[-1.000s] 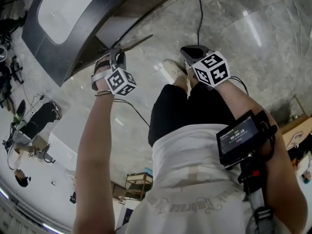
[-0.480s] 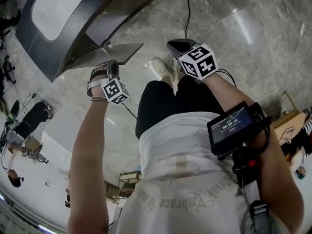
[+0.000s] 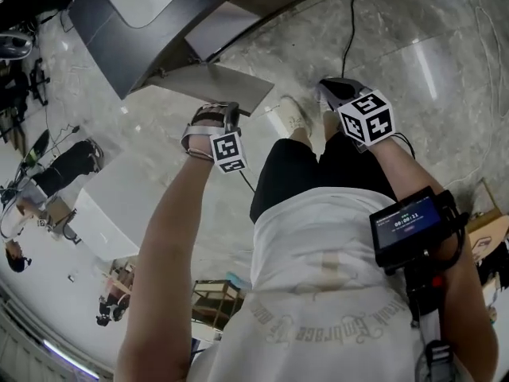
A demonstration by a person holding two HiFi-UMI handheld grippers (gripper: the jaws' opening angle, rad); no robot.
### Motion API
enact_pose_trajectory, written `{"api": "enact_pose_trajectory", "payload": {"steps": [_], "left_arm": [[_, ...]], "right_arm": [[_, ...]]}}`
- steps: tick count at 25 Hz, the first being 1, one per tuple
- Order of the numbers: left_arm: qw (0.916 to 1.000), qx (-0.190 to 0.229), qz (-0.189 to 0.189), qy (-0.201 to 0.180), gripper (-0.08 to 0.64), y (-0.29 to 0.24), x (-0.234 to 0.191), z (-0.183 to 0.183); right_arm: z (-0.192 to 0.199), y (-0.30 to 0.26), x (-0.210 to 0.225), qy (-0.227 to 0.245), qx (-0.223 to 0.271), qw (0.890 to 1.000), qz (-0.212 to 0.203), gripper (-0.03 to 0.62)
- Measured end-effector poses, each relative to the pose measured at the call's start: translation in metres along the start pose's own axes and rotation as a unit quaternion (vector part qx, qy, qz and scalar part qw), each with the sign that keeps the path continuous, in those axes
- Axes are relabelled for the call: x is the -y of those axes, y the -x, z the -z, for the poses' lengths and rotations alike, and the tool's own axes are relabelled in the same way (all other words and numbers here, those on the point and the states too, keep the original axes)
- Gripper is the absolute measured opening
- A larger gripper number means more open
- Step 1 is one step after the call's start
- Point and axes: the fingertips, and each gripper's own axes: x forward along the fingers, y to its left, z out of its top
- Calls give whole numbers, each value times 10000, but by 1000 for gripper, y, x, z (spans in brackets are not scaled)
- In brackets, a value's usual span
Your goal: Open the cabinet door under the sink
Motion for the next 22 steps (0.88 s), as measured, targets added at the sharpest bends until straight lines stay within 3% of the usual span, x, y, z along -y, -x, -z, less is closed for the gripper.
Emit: {"api": "enact_pose_trajectory", "payload": {"steps": [4, 17, 22], "left_arm": [[9991, 103, 130, -392, 86, 10, 16, 15], [9949, 167, 314, -941, 98, 19, 72, 51], [9886, 115, 396, -1447, 100, 15, 103, 72]], "right_arm": [[-3, -4, -26, -3, -76, 10000, 6, 14], [-7, -10, -72, 159, 131, 9994, 276, 14], [-9, -11, -82, 218, 273, 9986, 394, 14]]}}
